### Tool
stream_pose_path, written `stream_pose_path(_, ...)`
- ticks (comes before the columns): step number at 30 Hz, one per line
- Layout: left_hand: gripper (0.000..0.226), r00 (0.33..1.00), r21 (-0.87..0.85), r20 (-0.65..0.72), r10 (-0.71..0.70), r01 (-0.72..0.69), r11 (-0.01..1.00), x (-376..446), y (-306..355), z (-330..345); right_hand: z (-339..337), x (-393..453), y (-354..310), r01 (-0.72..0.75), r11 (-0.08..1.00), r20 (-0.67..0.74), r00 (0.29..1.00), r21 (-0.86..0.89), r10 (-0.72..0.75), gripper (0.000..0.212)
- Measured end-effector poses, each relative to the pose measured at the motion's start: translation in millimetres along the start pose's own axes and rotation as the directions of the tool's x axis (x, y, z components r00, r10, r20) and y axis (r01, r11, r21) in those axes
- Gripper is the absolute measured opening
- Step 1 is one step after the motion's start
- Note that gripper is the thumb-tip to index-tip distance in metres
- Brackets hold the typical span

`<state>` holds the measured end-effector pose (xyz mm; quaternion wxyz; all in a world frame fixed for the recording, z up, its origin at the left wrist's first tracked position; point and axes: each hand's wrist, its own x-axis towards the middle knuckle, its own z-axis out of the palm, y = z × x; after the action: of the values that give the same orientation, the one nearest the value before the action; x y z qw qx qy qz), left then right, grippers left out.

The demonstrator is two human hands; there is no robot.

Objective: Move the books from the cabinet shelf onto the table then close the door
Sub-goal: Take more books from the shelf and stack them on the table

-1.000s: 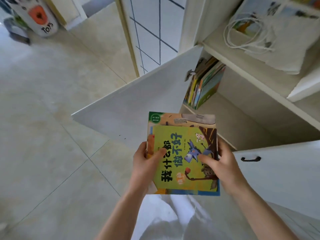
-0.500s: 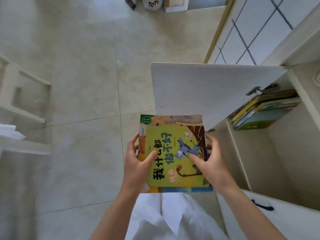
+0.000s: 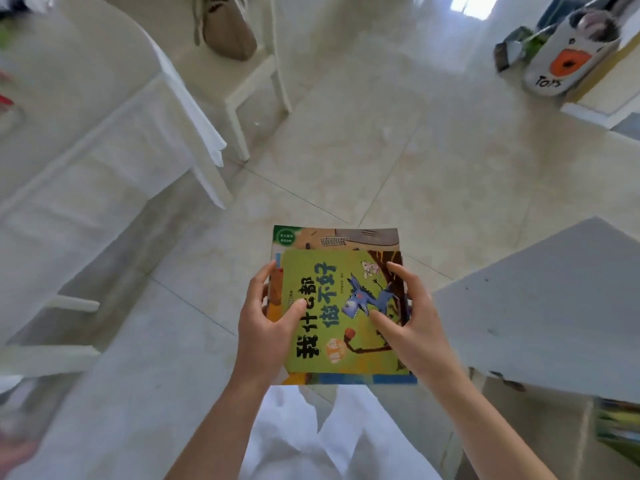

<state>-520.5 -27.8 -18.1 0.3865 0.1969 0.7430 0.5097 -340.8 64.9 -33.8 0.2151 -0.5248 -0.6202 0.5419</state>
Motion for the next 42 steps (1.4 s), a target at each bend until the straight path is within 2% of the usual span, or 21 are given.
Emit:
stream_pose_path(7, 0.065, 0.955, -0.144, -0.282, -0.087, 0.048, 0.988, 60.2, -2.7, -136.4, 145.8, 61.6, -68.4, 0.063, 0.996, 0.208, 0.977, -0.064, -0.049, 0.070)
stream_pose_path(13, 0.056, 0.898, -0.145, -0.429, -0.100, 0.041, 0.989, 107.3, -4.6, -237.9, 256.0, 103.8, -129.1, 0.121, 0.990, 0.347, 0.934, -0.073, -0.088, 0.073)
stream_pose_path(17, 0.038, 0.854, -0.180, -0.506, -0.118, 0.029, 0.983, 132.5, -2.3, -286.0, 310.7, 127.9, -162.3, 0.133, 0.985, 0.399, 0.914, -0.106, -0.080, 0.076)
stream_pose_path(25, 0.038, 0.782, -0.243, -0.601, -0.164, 0.017, 0.970, 202.5, 5.2, -348.7, 406.7, 197.9, -207.9, 0.152, 0.978, 0.509, 0.859, -0.142, -0.060, 0.075)
stream_pose_path(30, 0.048, 0.738, -0.261, -0.648, -0.187, 0.015, 0.965, 268.2, 17.9, -385.8, 465.6, 259.5, -248.1, 0.155, 0.976, 0.597, 0.801, -0.151, -0.035, 0.069)
stream_pose_path(35, 0.052, 0.703, -0.295, -0.685, -0.192, -0.026, 0.955, 322.2, 41.5, -418.0, 519.1, 316.9, -296.7, 0.301, 0.935, 0.674, 0.732, -0.188, -0.100, 0.070)
stream_pose_path(38, 0.054, 0.657, -0.320, -0.721, -0.221, -0.033, 0.947, 344.7, 50.0, -437.6, 547.1, 335.6, -322.4, 0.386, 0.902, 0.708, 0.691, -0.195, -0.143, 0.070)
stream_pose_path(42, 0.056, 0.613, -0.334, -0.754, -0.237, -0.047, 0.941, 362.7, 54.0, -461.2, 576.6, 347.6, -342.9, 0.425, 0.879, 0.737, 0.662, -0.217, -0.138, 0.069)
